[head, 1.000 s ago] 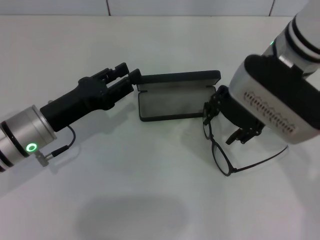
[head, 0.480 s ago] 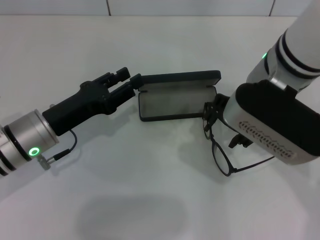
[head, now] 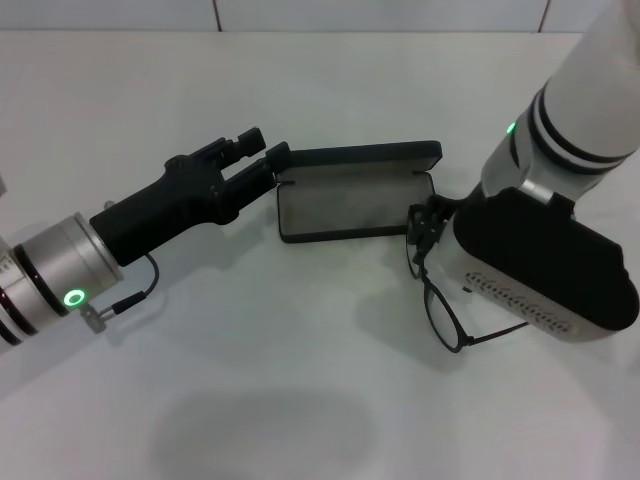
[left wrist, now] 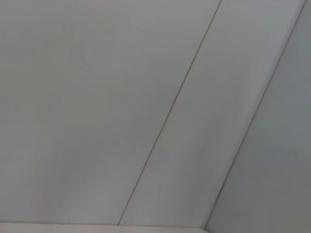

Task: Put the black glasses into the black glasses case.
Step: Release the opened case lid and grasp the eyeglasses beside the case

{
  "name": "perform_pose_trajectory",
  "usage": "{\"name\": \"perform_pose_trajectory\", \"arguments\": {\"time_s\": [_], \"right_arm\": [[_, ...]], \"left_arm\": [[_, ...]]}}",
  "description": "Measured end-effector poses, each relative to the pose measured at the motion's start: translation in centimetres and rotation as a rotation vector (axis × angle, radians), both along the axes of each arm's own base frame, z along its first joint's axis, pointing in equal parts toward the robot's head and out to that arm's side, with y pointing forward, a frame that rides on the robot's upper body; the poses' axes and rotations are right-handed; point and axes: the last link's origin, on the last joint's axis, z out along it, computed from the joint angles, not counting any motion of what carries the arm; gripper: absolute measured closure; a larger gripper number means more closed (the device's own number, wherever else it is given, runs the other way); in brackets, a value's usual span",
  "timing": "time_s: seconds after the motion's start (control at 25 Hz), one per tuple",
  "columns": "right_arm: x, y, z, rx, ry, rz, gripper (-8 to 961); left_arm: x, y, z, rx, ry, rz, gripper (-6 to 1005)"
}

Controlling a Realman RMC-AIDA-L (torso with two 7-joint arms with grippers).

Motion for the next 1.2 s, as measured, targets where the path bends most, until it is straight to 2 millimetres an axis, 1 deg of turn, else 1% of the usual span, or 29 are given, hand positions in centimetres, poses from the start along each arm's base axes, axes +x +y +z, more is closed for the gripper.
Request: {"name": "perform_pose_trajectory", "arguments": {"time_s": [0.32, 0.68, 1.04, 1.2], "right_arm": [[-0.4, 0.0, -0.6, -0.008, 0.023, 0.054, 391], [0.7, -0.7, -2.5, -0.044, -0.038, 0.128, 393], [1.5, -0.5, -3.6, -0.043, -0.054, 0.153, 395], [1.6, -0.4, -3.8, -0.039, -0.048, 0.156, 473]], "left_arm": [[0.2, 0.2, 0.0, 0.001, 0.002, -0.006, 453], [0.2, 0.2, -0.1, 0.001, 0.004, -0.006, 454], [0.2, 0.2, 0.0, 0.0, 0.007, -0.007, 455], [0.1, 0.2, 0.0, -0.001, 0.008, -0.007, 457]]}}
